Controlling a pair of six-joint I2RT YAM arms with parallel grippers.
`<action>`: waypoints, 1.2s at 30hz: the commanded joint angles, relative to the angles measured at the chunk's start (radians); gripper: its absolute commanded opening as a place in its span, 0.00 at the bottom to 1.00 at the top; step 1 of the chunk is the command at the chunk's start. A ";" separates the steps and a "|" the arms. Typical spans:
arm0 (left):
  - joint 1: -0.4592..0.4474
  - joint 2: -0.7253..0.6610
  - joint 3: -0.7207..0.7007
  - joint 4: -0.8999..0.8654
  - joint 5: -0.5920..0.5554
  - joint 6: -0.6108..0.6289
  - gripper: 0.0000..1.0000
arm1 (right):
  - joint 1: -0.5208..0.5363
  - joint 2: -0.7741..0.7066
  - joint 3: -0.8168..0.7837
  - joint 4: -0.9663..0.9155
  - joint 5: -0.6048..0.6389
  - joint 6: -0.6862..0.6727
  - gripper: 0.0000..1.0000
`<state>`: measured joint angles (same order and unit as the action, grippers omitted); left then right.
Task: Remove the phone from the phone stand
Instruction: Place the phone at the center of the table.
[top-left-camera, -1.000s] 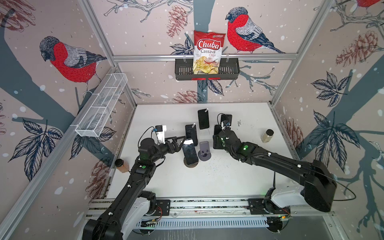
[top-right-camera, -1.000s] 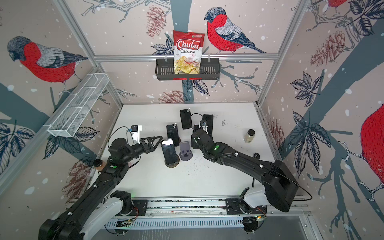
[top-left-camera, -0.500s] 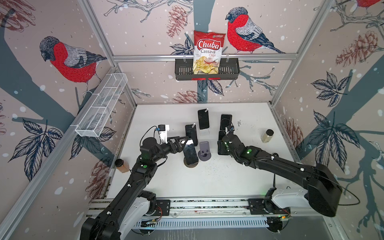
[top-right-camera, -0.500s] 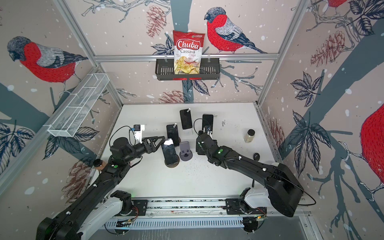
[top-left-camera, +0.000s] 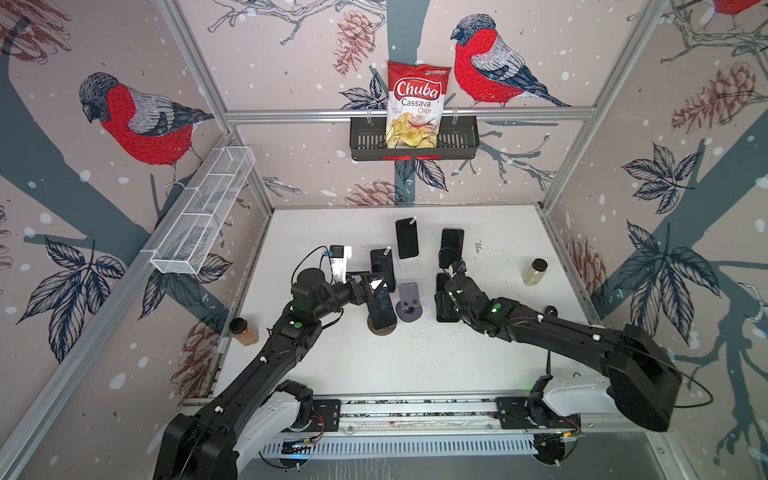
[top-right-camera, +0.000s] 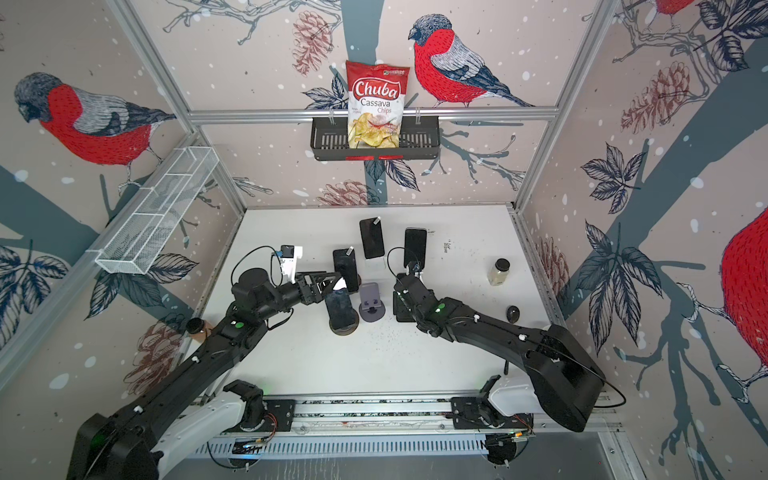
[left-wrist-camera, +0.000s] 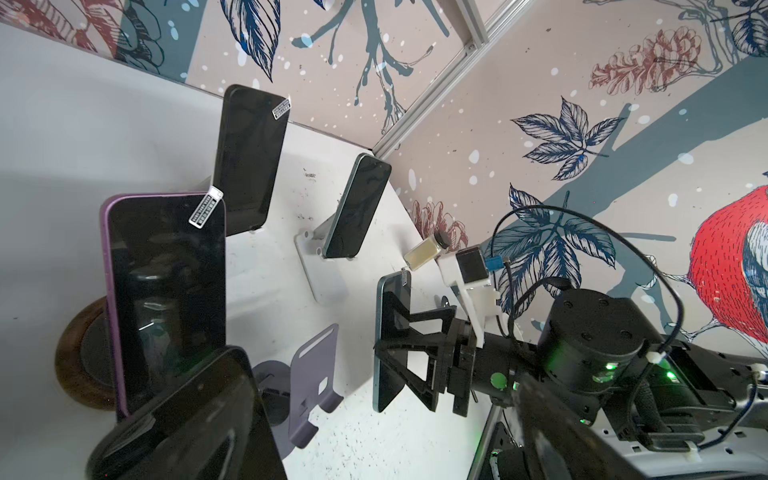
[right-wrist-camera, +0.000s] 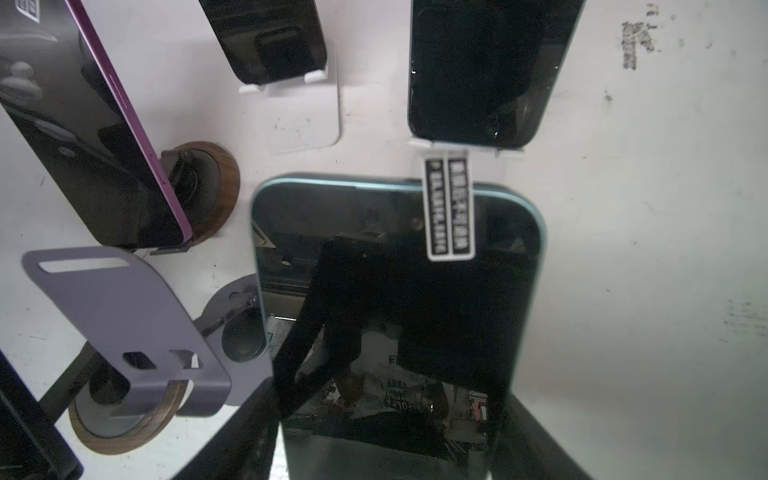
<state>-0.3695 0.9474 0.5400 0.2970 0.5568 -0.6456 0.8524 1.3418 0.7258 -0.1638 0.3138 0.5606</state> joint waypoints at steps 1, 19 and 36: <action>-0.017 0.018 0.024 -0.028 -0.038 0.040 0.97 | 0.000 0.006 -0.009 0.041 -0.024 0.021 0.66; -0.042 0.056 0.043 -0.024 -0.075 0.058 0.97 | 0.000 0.078 -0.023 0.047 -0.074 0.030 0.66; -0.042 0.060 0.026 -0.015 -0.099 0.060 0.97 | -0.012 0.149 -0.006 0.044 -0.114 0.030 0.66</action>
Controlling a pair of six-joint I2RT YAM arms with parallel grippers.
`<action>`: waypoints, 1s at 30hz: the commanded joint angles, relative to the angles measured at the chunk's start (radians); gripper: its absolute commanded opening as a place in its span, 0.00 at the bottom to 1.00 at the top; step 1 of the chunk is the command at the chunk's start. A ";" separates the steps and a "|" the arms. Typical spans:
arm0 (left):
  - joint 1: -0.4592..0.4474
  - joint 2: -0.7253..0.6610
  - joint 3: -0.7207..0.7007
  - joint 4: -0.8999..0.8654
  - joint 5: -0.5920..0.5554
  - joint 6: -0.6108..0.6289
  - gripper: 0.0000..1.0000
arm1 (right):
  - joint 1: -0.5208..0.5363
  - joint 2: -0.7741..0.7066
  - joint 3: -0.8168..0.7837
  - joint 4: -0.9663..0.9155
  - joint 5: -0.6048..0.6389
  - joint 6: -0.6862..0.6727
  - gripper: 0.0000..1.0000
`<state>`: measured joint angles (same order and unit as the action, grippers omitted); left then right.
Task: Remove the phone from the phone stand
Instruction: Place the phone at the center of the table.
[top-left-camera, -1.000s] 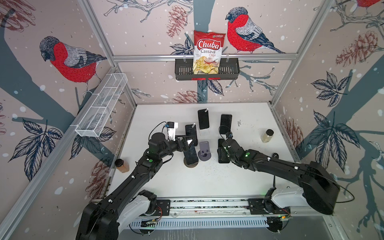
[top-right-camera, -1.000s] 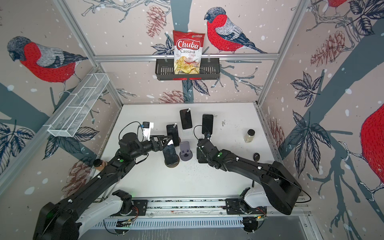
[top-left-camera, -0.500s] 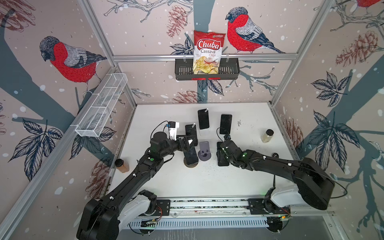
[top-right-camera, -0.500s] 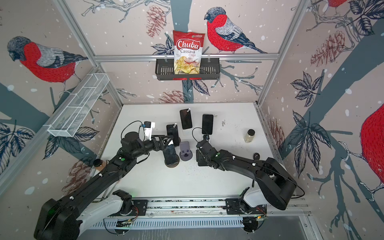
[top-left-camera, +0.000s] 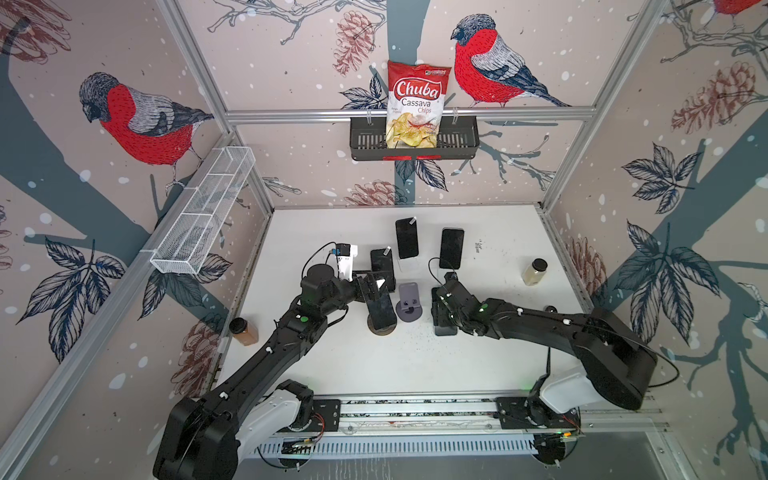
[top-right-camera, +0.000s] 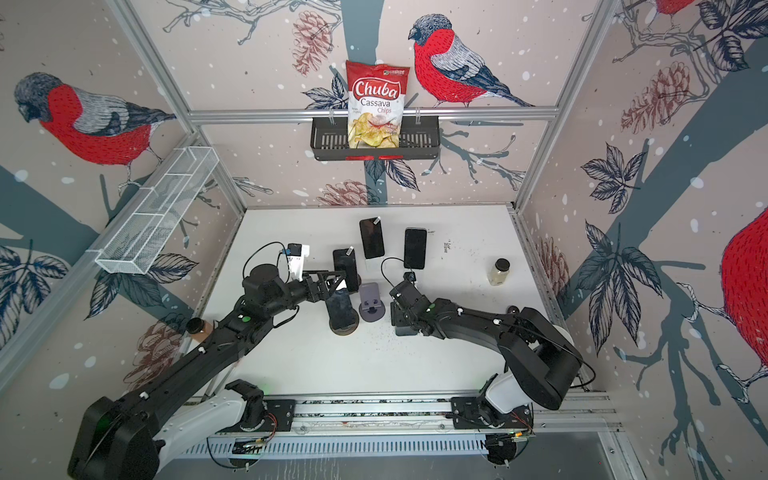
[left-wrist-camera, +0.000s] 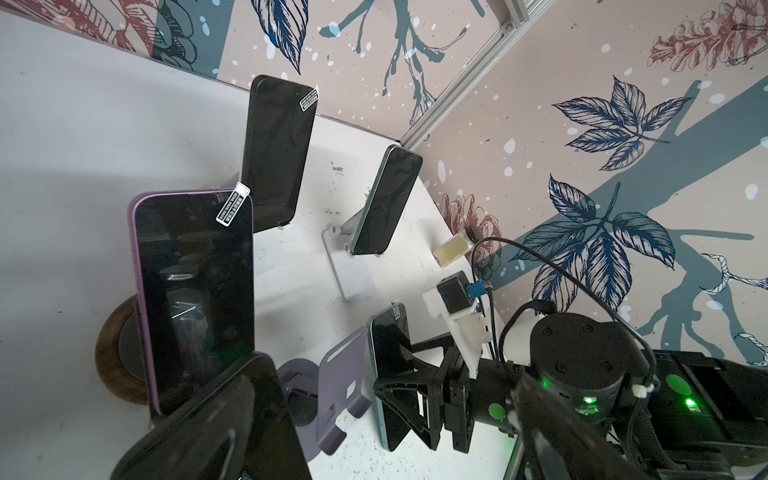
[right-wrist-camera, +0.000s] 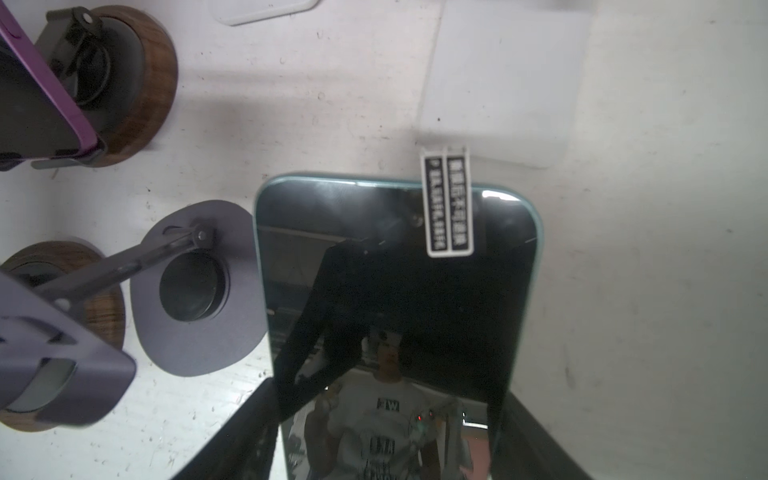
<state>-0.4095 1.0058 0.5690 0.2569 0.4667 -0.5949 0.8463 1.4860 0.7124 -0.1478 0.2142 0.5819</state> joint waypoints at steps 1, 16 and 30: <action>-0.002 0.002 -0.003 0.025 -0.011 0.010 0.97 | -0.012 0.006 0.007 0.030 -0.029 0.010 0.66; -0.002 0.010 -0.011 0.031 -0.031 0.009 0.97 | -0.038 0.072 0.039 -0.009 -0.078 -0.002 0.66; -0.002 0.000 -0.026 0.036 -0.035 0.014 0.97 | -0.038 0.133 0.047 -0.014 -0.084 0.009 0.66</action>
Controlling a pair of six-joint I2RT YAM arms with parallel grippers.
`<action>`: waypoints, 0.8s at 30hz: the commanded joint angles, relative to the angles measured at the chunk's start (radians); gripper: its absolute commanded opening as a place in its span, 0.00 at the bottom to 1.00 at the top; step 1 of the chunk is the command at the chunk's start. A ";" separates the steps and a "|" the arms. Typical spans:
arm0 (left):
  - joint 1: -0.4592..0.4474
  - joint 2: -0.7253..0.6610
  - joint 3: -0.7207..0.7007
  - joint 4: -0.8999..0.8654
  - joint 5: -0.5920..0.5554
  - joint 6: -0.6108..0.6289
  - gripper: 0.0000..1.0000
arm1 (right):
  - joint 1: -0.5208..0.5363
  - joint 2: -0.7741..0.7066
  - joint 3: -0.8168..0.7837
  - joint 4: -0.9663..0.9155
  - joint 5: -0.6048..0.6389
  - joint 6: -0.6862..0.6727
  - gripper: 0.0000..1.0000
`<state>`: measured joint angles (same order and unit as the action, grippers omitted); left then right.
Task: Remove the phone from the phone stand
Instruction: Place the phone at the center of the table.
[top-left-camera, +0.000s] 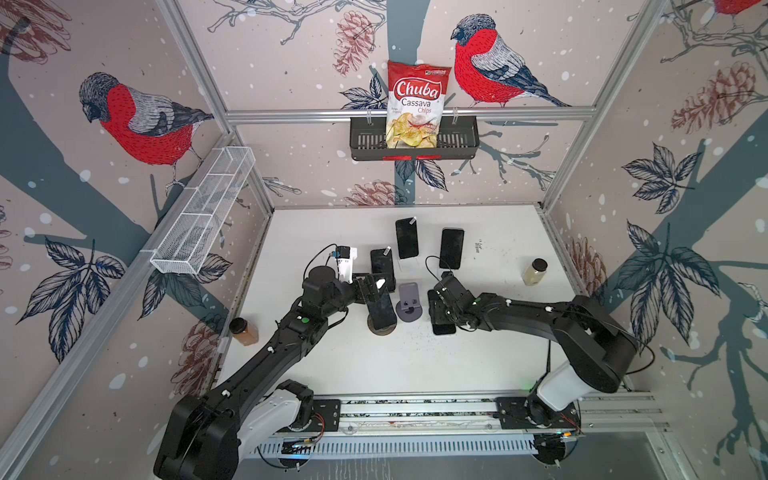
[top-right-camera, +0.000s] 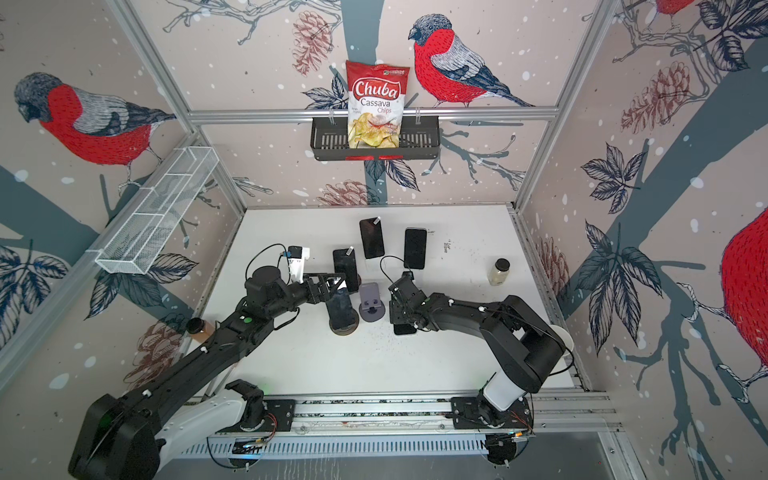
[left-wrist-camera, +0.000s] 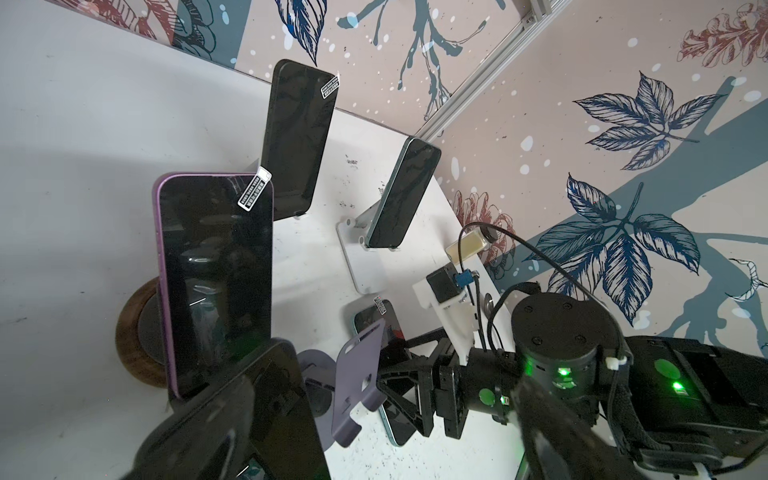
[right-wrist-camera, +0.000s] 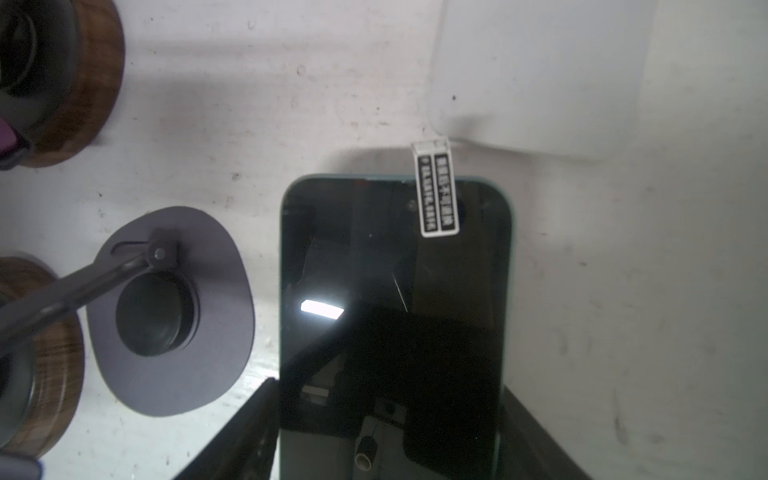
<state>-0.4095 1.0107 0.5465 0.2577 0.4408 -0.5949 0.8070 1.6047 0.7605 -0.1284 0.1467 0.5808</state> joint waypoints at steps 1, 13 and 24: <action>-0.002 -0.006 -0.003 0.035 -0.010 0.014 0.97 | 0.003 0.019 -0.001 -0.034 -0.015 0.011 0.66; -0.002 0.000 -0.014 0.047 -0.008 0.017 0.97 | 0.008 0.018 -0.022 -0.053 -0.010 0.033 0.66; -0.002 0.000 -0.023 0.063 -0.007 0.014 0.97 | -0.031 -0.091 -0.106 -0.086 0.017 0.070 0.66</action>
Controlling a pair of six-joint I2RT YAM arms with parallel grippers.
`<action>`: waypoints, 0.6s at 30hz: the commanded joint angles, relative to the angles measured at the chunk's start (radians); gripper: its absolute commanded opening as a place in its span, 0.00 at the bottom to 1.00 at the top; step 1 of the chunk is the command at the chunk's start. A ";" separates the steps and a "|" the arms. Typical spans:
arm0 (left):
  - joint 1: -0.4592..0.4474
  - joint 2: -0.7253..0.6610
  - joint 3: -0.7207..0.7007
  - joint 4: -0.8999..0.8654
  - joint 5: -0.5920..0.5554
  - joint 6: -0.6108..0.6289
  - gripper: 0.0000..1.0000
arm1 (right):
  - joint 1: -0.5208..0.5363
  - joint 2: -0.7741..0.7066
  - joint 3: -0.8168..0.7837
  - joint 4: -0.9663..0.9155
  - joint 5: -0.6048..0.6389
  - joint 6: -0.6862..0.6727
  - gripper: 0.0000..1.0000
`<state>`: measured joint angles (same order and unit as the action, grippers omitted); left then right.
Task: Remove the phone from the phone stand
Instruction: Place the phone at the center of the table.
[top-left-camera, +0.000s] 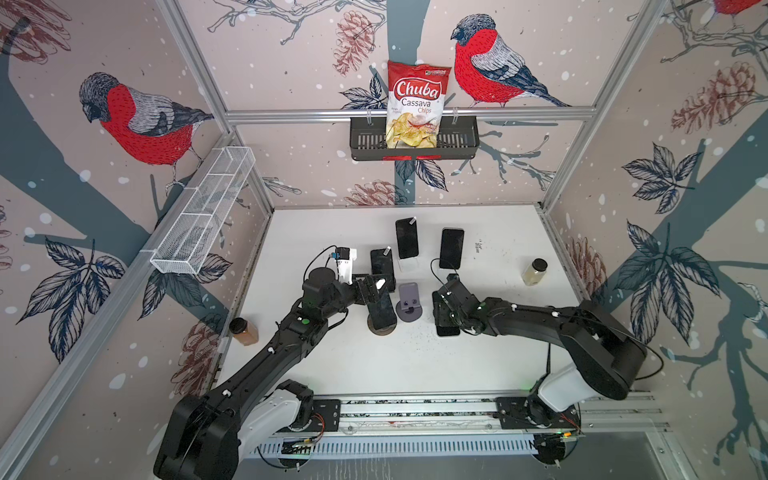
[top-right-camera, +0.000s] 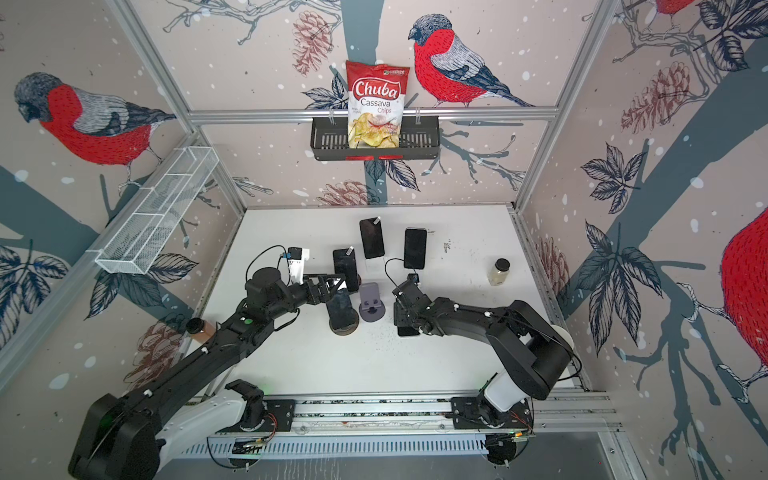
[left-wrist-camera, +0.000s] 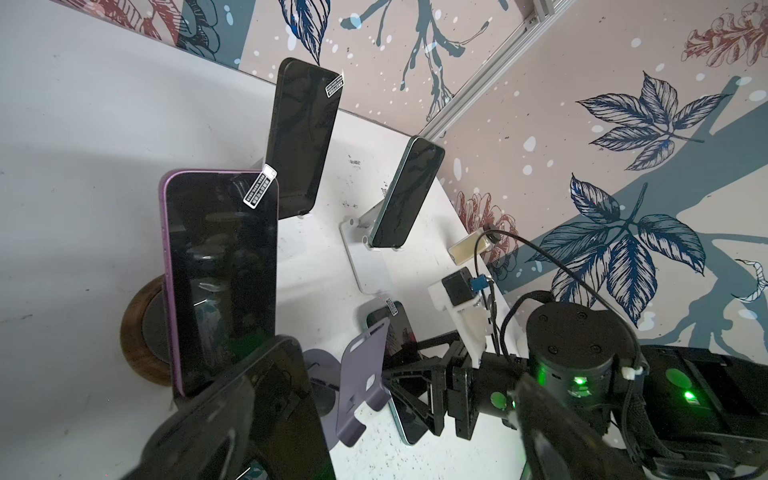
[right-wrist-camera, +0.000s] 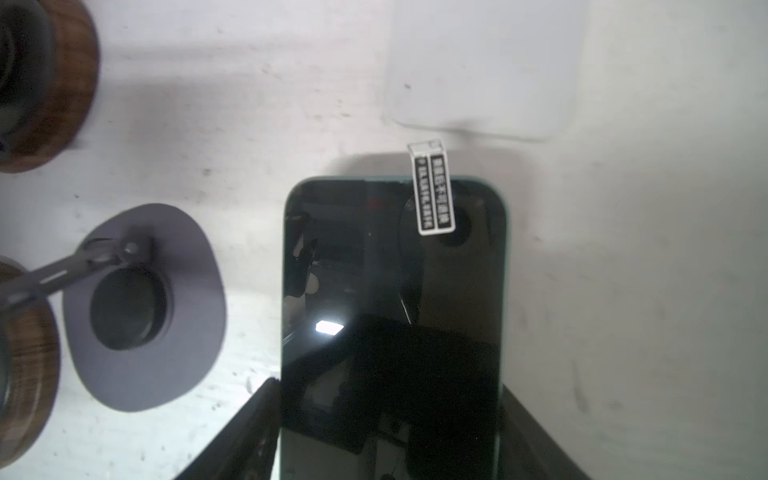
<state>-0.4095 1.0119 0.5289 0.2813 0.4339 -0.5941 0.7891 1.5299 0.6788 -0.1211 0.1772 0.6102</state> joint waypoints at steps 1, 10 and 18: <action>-0.002 0.000 -0.006 0.040 0.000 0.013 0.97 | -0.024 -0.029 -0.035 -0.096 -0.016 0.044 0.66; -0.002 -0.003 -0.015 0.059 0.003 0.010 0.97 | -0.122 -0.110 -0.099 -0.091 -0.040 0.027 0.67; -0.002 -0.003 -0.016 0.060 0.004 0.014 0.97 | -0.118 -0.061 -0.081 -0.112 -0.072 -0.013 0.69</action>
<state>-0.4095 1.0119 0.5148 0.3061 0.4343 -0.5945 0.6678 1.4483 0.6037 -0.1432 0.1707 0.5995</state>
